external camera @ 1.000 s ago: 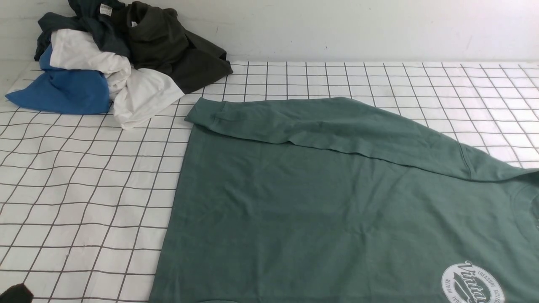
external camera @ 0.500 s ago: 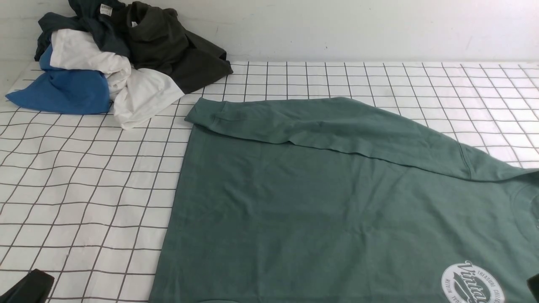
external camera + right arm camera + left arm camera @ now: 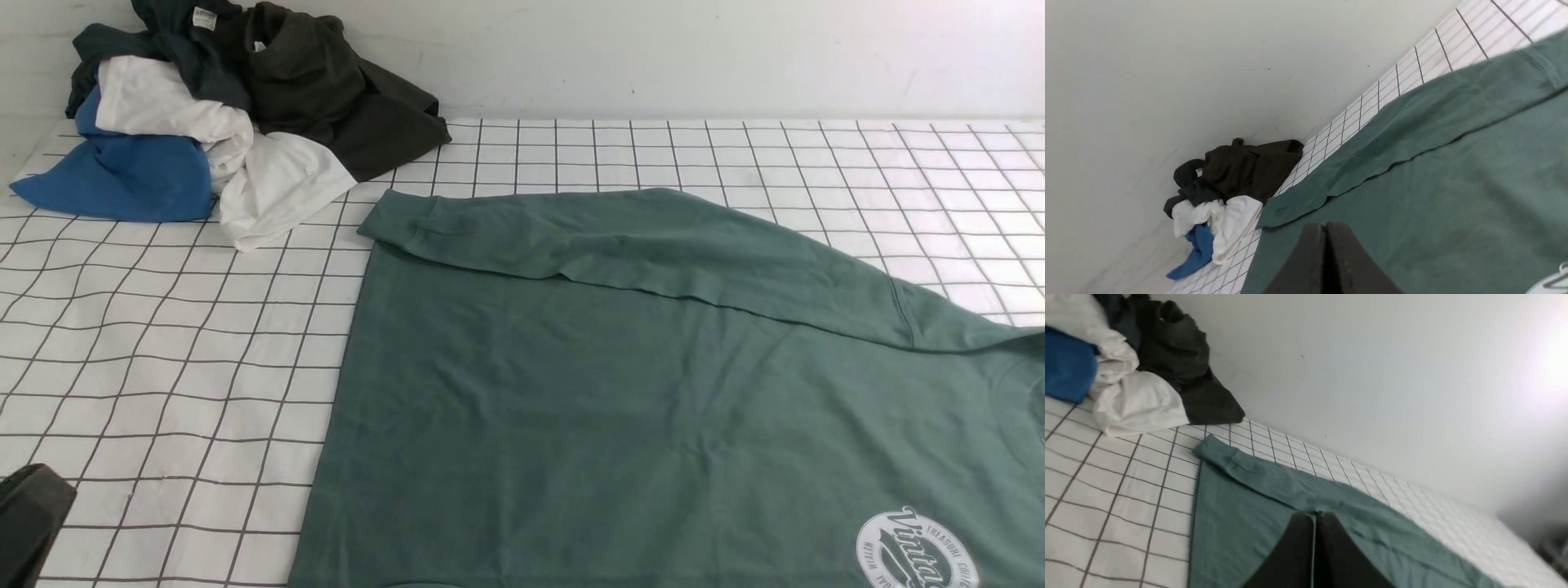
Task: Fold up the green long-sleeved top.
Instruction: Use the left arm to clamp the cuff closest to it
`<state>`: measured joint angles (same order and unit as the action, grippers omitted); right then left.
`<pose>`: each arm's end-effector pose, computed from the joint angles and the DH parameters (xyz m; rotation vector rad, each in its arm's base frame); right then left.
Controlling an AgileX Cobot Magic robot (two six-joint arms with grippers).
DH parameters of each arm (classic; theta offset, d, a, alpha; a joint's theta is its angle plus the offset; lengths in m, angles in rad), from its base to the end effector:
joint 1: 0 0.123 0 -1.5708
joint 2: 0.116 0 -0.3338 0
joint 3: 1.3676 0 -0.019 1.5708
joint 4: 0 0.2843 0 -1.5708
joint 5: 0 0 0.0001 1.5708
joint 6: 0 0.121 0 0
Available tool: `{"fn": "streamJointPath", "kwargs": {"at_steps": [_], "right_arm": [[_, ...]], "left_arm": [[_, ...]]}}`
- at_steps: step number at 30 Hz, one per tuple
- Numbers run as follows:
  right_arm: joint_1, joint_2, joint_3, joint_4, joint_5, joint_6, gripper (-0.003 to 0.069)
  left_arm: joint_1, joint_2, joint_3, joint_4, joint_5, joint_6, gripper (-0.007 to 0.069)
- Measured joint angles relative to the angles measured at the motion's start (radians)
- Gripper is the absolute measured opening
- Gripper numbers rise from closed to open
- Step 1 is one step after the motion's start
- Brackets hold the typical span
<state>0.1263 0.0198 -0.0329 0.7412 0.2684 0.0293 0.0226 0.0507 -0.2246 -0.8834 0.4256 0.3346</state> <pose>0.0654 0.0302 0.2036 0.3981 1.6883 0.8066 0.0561 -0.0374 0.2679 -0.1674 1.6161 -0.6294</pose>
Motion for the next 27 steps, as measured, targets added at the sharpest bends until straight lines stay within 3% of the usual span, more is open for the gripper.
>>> {"fn": "streamJointPath", "kwargs": {"at_steps": [5, 10, 16, 18, 21, 27], "right_arm": [[0.0, 0.234, -0.175, -0.195, 0.02, -0.042, -0.0015], [0.0, 0.586, -0.458, -0.46, 0.277, -0.128, -0.0015], [0.046, 0.94, -0.632, -0.526, 0.657, -0.2, -0.0015], [0.098, 1.021, -0.645, -0.514, 0.717, -0.235, -0.0015], [0.176, 1.077, -0.65, -0.498, 0.769, -0.273, -0.0015], [0.288, 1.093, -0.65, -0.492, 0.819, -0.29, -0.0015]], "left_arm": [[0.0, 0.264, -0.194, 0.211, 0.188, 0.012, -0.0008], [-0.04, 0.609, -0.484, 0.501, 0.473, -0.031, -0.0007], [-0.374, 0.869, -0.574, 0.71, 0.579, -0.069, 0.002], [-0.493, 0.958, -0.574, 0.756, 0.591, -0.12, 0.0062], [-0.569, 1.073, -0.574, 0.791, 0.591, -0.177, 0.0139], [-0.557, 1.295, -0.576, 0.788, 0.487, -0.251, 0.0363]]}}
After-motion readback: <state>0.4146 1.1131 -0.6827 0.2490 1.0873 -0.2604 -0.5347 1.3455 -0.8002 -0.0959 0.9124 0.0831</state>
